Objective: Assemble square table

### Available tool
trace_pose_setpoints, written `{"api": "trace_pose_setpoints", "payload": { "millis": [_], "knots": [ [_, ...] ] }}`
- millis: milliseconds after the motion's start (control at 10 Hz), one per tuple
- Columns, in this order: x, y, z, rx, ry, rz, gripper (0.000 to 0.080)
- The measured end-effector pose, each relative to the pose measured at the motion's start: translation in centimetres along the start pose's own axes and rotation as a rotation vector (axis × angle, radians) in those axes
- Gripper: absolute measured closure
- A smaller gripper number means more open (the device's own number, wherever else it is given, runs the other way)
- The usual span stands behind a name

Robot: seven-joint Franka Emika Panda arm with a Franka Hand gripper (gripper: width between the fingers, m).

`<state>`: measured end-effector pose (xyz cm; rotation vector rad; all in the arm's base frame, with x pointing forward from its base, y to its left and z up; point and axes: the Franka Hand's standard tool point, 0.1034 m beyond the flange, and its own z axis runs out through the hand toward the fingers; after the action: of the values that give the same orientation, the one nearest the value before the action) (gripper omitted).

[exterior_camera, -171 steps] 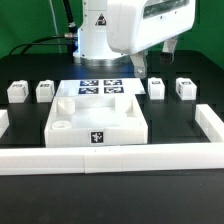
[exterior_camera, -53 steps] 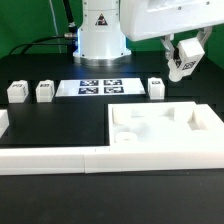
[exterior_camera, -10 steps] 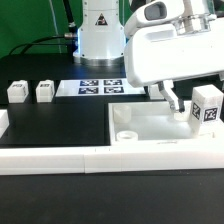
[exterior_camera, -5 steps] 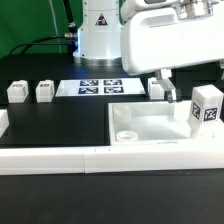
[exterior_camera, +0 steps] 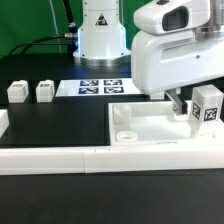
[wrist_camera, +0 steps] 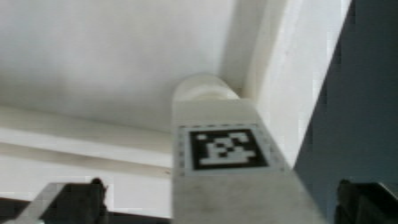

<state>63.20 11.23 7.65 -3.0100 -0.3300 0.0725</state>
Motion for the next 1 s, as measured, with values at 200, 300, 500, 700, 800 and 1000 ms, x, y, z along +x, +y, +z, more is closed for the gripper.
{"api": "trace_pose_setpoints", "payload": {
  "millis": [200,300,500,700,800,1000],
  "knots": [
    [-0.16,0.16,-0.26,0.007,-0.053,0.02,0.015],
    [-0.23,0.12,-0.16,0.007,-0.055,0.029,0.015],
    [-0.24,0.07,-0.14,0.006,-0.055,0.071,0.0395],
    [-0.26,-0.05,-0.11,0.004,-0.056,0.199,0.0509],
    [-0.26,-0.09,-0.1,0.004,-0.057,0.239,0.0509],
    [-0.42,-0.57,0.06,-0.028,-0.032,0.533,0.0509]
  ]
}}
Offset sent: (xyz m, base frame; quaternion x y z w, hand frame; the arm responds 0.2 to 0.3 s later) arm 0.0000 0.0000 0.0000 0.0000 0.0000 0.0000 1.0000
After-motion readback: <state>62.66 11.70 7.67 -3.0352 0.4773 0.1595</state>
